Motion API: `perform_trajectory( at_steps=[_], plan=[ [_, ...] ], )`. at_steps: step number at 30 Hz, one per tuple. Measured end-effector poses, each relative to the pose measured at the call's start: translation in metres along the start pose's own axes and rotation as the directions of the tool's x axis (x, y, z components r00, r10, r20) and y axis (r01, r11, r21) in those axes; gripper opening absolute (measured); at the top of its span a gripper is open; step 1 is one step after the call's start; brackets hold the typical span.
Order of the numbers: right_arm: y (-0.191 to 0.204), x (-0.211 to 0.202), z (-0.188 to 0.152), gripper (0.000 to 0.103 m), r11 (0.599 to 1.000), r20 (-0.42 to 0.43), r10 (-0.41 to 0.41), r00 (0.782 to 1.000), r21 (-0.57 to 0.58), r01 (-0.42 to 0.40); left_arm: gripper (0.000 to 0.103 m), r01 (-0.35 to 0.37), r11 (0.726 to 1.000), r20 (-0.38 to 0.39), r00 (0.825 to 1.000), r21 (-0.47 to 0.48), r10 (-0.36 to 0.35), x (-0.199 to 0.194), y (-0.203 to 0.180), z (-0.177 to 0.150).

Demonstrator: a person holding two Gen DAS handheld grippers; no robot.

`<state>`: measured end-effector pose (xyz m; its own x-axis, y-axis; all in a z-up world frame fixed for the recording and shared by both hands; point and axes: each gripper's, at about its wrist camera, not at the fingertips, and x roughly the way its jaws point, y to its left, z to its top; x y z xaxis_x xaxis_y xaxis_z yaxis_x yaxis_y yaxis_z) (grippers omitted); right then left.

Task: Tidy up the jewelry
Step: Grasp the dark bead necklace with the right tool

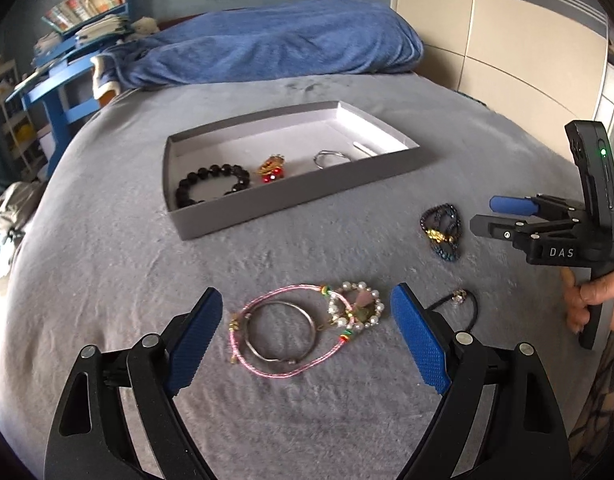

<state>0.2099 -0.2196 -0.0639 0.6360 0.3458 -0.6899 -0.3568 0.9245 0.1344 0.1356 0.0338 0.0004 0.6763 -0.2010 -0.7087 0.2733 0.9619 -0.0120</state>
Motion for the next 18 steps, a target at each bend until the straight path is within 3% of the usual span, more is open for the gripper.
perform_trajectory(
  at_steps=[3,9,18],
  plan=[
    [0.002,0.001,-0.002,0.074,1.000,-0.004,0.004,1.000,-0.009,-0.004,0.087,0.007,1.000,0.002,1.000,0.002,-0.007,0.001,-0.002,-0.001],
    [0.022,0.004,-0.001,0.063,0.997,-0.003,0.037,0.999,-0.060,-0.037,0.087,0.003,1.000,0.007,1.000,-0.011,-0.003,-0.001,0.001,0.000],
    [0.052,0.026,0.003,0.032,0.986,-0.040,0.022,0.999,-0.163,-0.029,0.087,0.006,1.000,0.010,1.000,-0.021,-0.006,0.000,0.004,0.001]
  ],
)
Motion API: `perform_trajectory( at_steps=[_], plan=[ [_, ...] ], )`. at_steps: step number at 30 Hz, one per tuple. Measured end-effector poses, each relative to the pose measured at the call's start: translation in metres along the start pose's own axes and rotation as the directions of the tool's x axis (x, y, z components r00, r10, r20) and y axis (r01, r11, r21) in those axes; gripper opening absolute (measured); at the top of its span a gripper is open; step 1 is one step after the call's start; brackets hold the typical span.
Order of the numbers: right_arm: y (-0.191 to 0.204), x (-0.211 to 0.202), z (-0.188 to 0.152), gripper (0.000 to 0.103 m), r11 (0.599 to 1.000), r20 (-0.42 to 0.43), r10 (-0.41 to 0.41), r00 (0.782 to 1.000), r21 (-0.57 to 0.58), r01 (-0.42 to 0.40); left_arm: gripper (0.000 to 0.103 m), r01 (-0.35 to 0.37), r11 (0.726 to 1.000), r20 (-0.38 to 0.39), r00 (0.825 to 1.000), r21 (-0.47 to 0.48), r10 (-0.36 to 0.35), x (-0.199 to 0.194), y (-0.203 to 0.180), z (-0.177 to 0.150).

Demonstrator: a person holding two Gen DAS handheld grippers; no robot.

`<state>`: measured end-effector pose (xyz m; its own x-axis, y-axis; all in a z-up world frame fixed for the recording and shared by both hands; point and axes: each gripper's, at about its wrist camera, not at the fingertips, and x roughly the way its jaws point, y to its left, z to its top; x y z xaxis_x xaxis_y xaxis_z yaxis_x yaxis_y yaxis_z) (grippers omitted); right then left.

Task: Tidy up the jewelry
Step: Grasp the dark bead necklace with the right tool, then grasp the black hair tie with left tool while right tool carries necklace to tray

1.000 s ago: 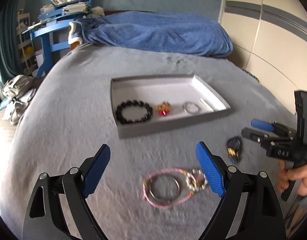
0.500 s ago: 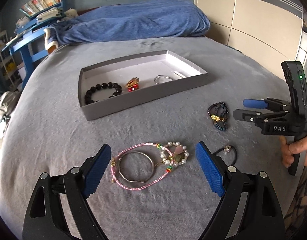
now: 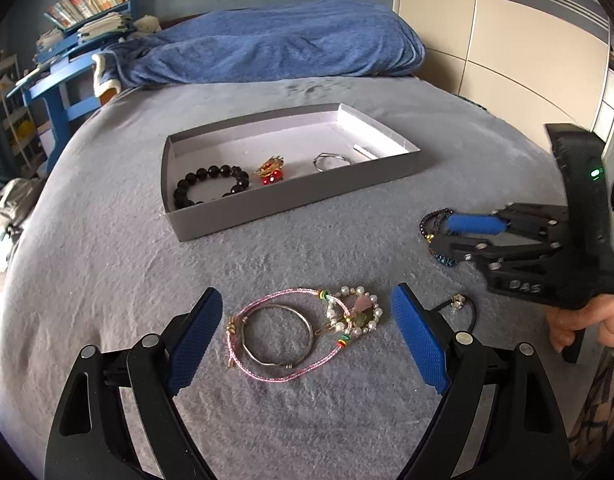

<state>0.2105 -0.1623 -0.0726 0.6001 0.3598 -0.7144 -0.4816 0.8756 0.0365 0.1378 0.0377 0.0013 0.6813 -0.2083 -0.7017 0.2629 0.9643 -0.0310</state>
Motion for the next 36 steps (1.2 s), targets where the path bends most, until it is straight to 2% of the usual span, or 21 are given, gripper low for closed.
perform_trajectory(
  at_steps=[2,6,16,23,26,28,30,36],
  plan=[
    [0.001,0.008,-0.001,0.016,1.000,-0.027,-0.008,1.000,-0.011,0.008,0.087,0.005,1.000,0.004,1.000,-0.003,-0.005,-0.001,-0.001,0.000],
    [-0.004,0.002,-0.002,0.006,1.000,-0.006,0.003,1.000,0.005,-0.003,0.087,0.033,0.999,0.017,0.999,0.003,-0.033,-0.002,-0.006,0.000],
    [-0.043,-0.031,0.006,0.006,0.989,0.088,0.008,0.996,0.146,-0.021,0.087,0.142,0.980,0.001,0.990,0.141,-0.144,0.002,-0.055,-0.011],
    [-0.052,-0.037,0.006,0.006,0.986,0.099,-0.015,0.995,0.169,-0.002,0.085,0.179,0.952,-0.052,0.984,0.248,-0.171,0.012,-0.086,-0.024],
    [-0.053,-0.035,0.004,0.006,0.985,0.092,-0.012,0.996,0.172,-0.004,0.077,0.177,0.947,-0.066,0.984,0.269,-0.166,0.015,-0.092,-0.027],
    [-0.052,-0.036,0.003,0.006,0.985,0.092,-0.012,0.996,0.174,-0.004,0.061,0.181,0.947,-0.080,0.983,0.266,-0.166,0.018,-0.091,-0.027],
    [-0.052,-0.036,0.003,0.006,0.985,0.093,-0.011,0.996,0.175,-0.005,0.053,0.188,0.947,-0.088,0.981,0.261,-0.171,0.020,-0.090,-0.027],
    [-0.050,-0.034,0.003,0.006,0.985,0.088,-0.006,0.996,0.173,-0.010,0.052,0.176,0.942,-0.091,0.983,0.285,-0.156,0.022,-0.093,-0.029]
  ],
)
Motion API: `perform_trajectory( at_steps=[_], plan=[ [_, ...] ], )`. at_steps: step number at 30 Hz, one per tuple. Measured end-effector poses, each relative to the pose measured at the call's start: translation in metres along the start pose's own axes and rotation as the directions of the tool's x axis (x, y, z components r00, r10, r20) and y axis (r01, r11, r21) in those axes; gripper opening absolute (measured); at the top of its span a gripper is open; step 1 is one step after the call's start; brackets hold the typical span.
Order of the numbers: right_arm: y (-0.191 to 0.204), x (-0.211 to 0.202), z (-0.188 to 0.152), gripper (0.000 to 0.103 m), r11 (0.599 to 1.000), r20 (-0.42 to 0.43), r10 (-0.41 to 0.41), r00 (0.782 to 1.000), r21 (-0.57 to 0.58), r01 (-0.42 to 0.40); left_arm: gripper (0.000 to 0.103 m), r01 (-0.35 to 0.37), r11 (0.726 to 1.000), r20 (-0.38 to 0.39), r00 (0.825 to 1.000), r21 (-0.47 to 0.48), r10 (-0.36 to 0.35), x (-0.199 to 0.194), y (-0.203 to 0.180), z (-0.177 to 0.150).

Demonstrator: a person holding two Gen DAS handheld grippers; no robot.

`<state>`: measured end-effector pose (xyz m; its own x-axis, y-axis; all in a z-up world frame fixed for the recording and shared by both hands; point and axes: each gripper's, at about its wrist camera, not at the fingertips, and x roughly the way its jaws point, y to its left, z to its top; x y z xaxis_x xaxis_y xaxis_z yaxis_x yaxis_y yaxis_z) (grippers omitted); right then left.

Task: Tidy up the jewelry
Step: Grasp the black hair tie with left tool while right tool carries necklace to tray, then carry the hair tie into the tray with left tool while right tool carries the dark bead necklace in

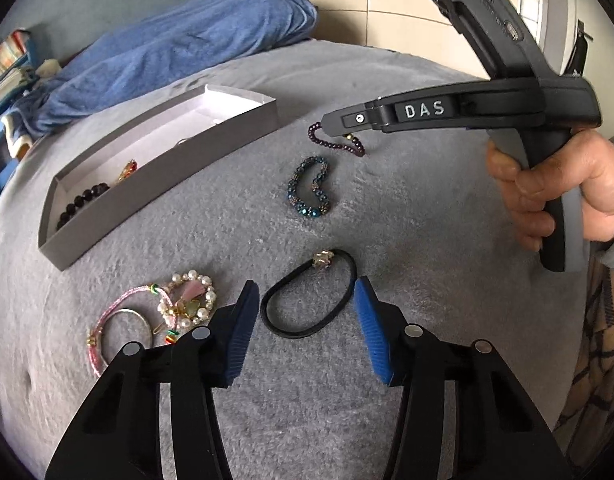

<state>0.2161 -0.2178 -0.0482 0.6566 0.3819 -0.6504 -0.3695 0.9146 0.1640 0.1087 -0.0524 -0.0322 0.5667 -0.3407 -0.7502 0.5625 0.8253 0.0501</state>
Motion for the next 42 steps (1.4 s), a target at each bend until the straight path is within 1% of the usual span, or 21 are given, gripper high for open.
perform_trajectory(
  at_steps=[4,7,9,11,12,14,16,18,22,28,33,42],
  plan=[
    [0.000,0.000,0.000,0.006,1.000,-0.001,0.000,1.000,-0.001,0.000,0.052,-0.009,1.000,0.007,1.000,-0.024,0.009,0.001,0.005,0.002],
    [0.000,0.000,-0.001,0.006,1.000,-0.002,0.001,1.000,0.001,-0.001,0.052,0.003,0.998,0.024,1.000,-0.055,-0.002,0.002,0.012,0.007],
    [0.000,0.001,-0.001,0.006,1.000,-0.004,0.001,1.000,-0.002,-0.001,0.052,0.009,0.998,0.016,1.000,-0.068,-0.008,0.007,0.016,0.010],
    [0.001,0.001,-0.001,0.006,1.000,-0.007,0.001,1.000,-0.006,-0.001,0.044,0.014,0.997,-0.028,0.999,-0.072,-0.016,0.017,0.017,0.010],
    [0.001,0.001,-0.002,0.006,1.000,-0.007,0.000,1.000,-0.006,0.000,0.042,0.015,0.997,-0.051,0.999,-0.072,-0.019,0.023,0.017,0.008],
    [0.001,0.001,-0.002,0.006,1.000,-0.005,0.001,1.000,0.000,-0.001,0.034,0.016,0.998,-0.052,0.998,-0.059,-0.019,0.023,0.014,0.008],
    [0.001,0.001,-0.001,0.006,1.000,0.000,0.002,1.000,0.004,-0.002,0.010,0.019,0.999,-0.054,0.998,-0.043,-0.021,0.020,0.011,0.009],
    [0.001,0.001,-0.001,0.006,1.000,0.004,0.003,1.000,0.006,-0.003,0.004,0.017,0.999,-0.052,0.998,-0.027,-0.018,0.017,0.008,0.008],
    [0.003,-0.001,0.002,0.006,1.000,0.014,0.007,1.000,0.007,-0.007,0.004,0.022,0.998,-0.017,1.000,-0.055,-0.023,0.007,0.012,0.009],
    [0.003,-0.008,0.008,0.006,1.000,0.041,0.021,0.999,0.017,-0.022,0.004,0.038,0.991,0.049,0.998,-0.131,-0.032,-0.011,0.031,0.021],
    [0.004,-0.011,0.016,0.006,0.999,0.063,0.042,0.997,0.020,-0.043,0.004,0.026,0.986,0.089,0.996,-0.162,-0.012,-0.024,0.046,0.035],
    [0.009,-0.019,0.037,0.006,0.995,0.105,0.097,0.990,0.026,-0.100,0.004,0.011,0.979,0.130,0.991,-0.202,0.016,-0.037,0.080,0.059]
  ],
)
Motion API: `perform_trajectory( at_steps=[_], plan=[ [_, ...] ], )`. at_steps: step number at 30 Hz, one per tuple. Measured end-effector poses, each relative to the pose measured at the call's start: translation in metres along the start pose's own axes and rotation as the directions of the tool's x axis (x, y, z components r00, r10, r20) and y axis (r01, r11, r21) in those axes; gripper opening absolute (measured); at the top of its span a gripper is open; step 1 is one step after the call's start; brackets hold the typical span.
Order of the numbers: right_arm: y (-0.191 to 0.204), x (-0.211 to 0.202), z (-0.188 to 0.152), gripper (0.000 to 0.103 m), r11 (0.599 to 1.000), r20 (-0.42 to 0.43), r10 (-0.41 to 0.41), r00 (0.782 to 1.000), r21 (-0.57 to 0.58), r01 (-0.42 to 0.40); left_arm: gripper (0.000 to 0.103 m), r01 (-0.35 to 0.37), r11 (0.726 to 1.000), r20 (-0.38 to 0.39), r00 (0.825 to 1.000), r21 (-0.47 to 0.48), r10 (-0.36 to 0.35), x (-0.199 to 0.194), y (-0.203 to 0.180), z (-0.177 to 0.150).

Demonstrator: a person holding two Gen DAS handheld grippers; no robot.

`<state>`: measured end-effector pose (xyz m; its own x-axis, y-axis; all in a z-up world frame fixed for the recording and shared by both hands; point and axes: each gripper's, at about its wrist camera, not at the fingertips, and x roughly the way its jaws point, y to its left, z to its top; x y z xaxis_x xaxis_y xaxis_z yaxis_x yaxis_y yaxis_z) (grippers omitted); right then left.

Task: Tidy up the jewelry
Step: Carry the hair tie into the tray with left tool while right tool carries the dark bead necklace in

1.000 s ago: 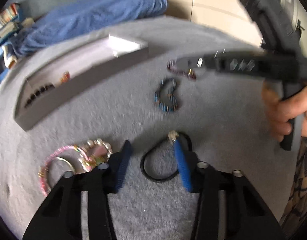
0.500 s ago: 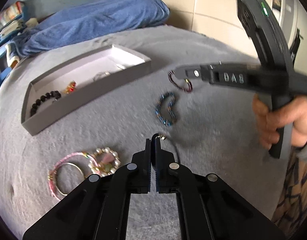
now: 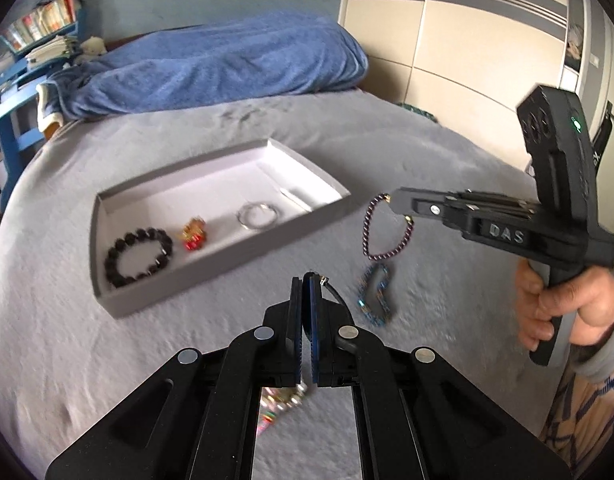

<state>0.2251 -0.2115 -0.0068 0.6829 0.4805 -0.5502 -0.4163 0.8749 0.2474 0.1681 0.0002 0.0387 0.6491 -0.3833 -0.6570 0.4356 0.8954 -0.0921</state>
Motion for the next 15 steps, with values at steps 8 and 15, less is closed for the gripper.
perform_trajectory(
  at_steps=[8,15],
  plan=[
    [0.004,-0.002,0.025,0.006,0.999,0.038,0.036,0.999,0.003,-0.036,0.004,-0.032,0.999,0.035,0.999,-0.005,0.032,0.001,0.028,0.028],
    [0.013,0.012,0.046,0.006,0.999,0.049,0.050,0.998,-0.024,-0.049,0.004,-0.057,0.997,0.052,0.997,-0.056,0.060,0.009,0.062,0.045]
  ],
)
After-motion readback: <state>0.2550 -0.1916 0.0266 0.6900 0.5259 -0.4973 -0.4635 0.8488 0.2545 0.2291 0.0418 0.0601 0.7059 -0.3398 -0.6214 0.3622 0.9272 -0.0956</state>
